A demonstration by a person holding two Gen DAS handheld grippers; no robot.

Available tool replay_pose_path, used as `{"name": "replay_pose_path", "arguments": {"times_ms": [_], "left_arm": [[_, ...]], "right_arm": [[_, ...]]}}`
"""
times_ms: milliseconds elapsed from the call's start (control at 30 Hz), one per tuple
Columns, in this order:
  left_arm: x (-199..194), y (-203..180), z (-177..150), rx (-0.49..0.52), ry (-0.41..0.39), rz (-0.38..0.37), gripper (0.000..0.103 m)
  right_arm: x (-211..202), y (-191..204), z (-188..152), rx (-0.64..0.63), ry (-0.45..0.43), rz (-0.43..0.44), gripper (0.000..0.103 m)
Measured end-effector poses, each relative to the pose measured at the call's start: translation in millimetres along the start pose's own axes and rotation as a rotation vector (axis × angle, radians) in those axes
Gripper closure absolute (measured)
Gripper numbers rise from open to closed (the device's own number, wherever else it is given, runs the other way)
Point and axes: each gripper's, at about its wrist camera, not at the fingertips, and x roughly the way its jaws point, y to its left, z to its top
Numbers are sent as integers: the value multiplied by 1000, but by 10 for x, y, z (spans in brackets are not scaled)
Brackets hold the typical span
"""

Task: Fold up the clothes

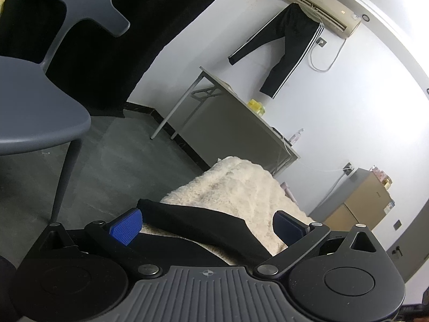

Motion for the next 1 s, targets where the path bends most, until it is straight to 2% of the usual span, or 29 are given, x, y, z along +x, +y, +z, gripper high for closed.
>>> {"name": "replay_pose_path", "arguments": {"times_ms": [67,100,133,167,267,300,400,533,567,600,633,667,700,733,767,800,833,867,900,1000], "left_arm": [[8,-9,-3,7,4,1,0],[6,-11,-4,10,4,1,0],[3,-11,-3,12,4,0,0],[-1,-7,-4,12,4,0,0],[-4,9,-6,7,5,1,0],[-2,12,-7,5,5,1,0],[16,4,-8,6,8,-1,0],[21,-4,-11,11,7,-5,0],[16,-3,-11,12,6,-5,0],[11,1,-10,12,5,-4,0],[8,5,-9,10,4,-4,0],[7,14,-4,5,2,-3,0],[7,21,1,1,1,-2,0],[12,27,3,-3,2,-2,0],[16,30,5,-6,3,-2,0],[17,26,4,-5,6,-2,0],[21,19,0,-2,10,-1,0],[16,11,-3,4,9,-2,0],[12,4,-6,8,8,-2,0],[13,1,-5,8,7,-2,0]], "right_arm": [[215,183,-46,-104,76,-59,34],[324,272,-72,-157,114,-92,50],[399,303,-86,-164,142,-88,69],[467,320,-98,-159,168,-75,97],[249,205,8,-52,35,-54,98],[-6,79,114,22,-83,-65,98],[-633,-187,275,138,-361,-149,98],[-1177,-477,308,358,-644,-395,97],[-1234,-502,301,380,-671,-421,97],[-1341,-580,266,421,-730,-475,96],[-1366,-619,256,437,-743,-518,94],[-1367,-645,255,445,-741,-556,80],[-1291,-694,271,435,-700,-607,53],[-1144,-763,314,393,-593,-617,36],[-1012,-808,332,342,-485,-612,29],[-887,-847,342,290,-379,-605,37],[-799,-856,288,251,-326,-655,38],[-792,-852,226,254,-337,-690,33],[-839,-867,122,288,-379,-703,23],[-953,-1010,-164,403,-431,-647,20]]}}
